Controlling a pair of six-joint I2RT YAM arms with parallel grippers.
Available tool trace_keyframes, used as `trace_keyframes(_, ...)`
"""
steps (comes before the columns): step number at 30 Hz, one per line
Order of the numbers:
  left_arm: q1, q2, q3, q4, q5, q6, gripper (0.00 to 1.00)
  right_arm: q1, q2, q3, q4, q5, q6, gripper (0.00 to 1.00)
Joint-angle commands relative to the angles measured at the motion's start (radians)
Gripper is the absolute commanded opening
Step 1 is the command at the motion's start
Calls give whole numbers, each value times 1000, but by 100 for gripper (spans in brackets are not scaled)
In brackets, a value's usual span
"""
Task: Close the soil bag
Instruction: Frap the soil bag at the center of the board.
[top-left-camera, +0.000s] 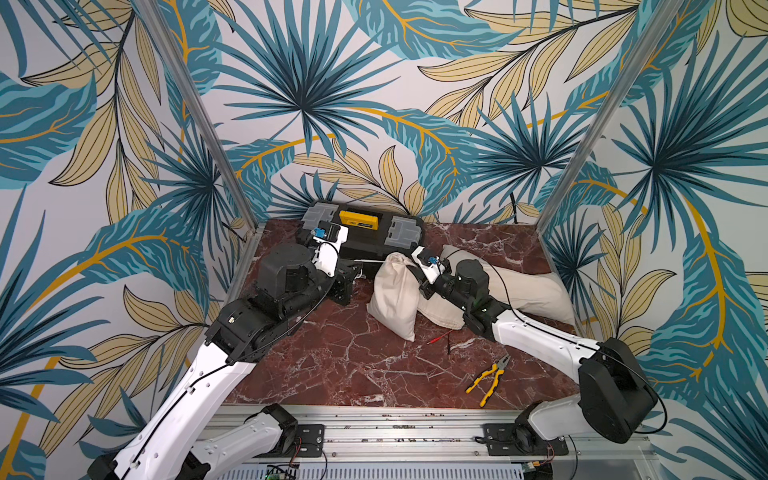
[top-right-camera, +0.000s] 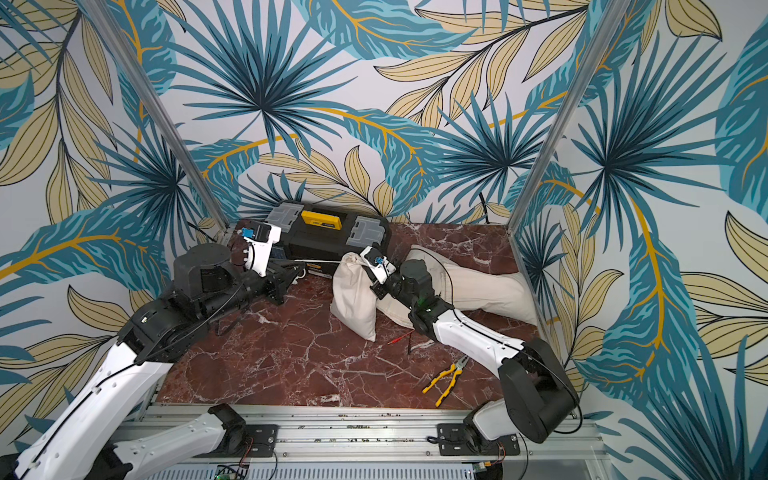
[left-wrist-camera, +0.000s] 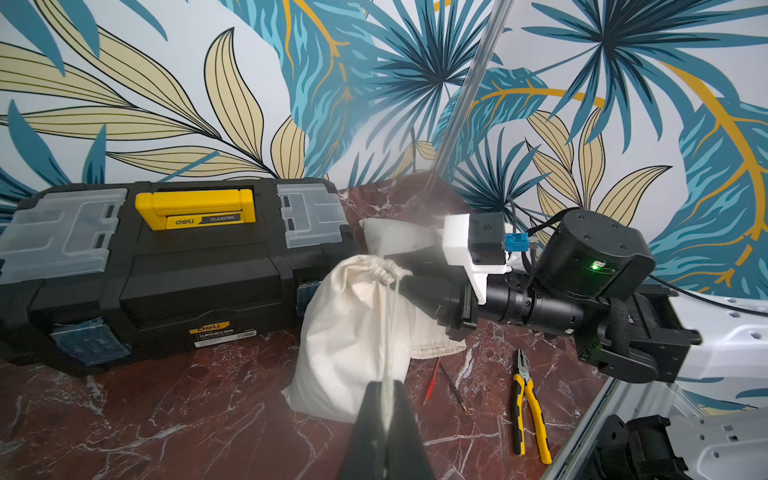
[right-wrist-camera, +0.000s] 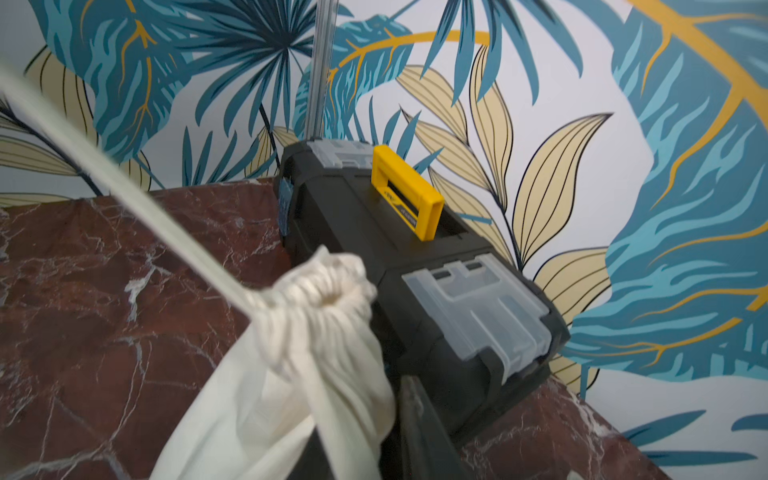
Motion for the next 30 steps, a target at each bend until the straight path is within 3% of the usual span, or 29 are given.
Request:
trace_keyframes(1,10,-87,20,171,13,13,0,-54,-67,-66,-79,-32,-7,36)
trace_keyframes(9,10,-60,30,150,43,25,0,-2,-101,55,-74,-374,-70,66)
trace_keyframes(13,10,-60,58,117,23,44,0,29,-70,130,-117,-483,-121,73)
trace_keyframes(17,9,-60,70,110,24,46,0,68,6,226,-165,-534,-139,72)
trace_keyframes(23,10,-58,71,110,24,47,0,88,90,313,-221,-590,-133,50)
trace_keyframes(26,10,-59,79,98,18,55,0,88,73,304,-228,-627,-125,49)
trace_keyframes(30,10,-60,81,83,-10,68,0,88,3,280,-232,-584,-124,50)
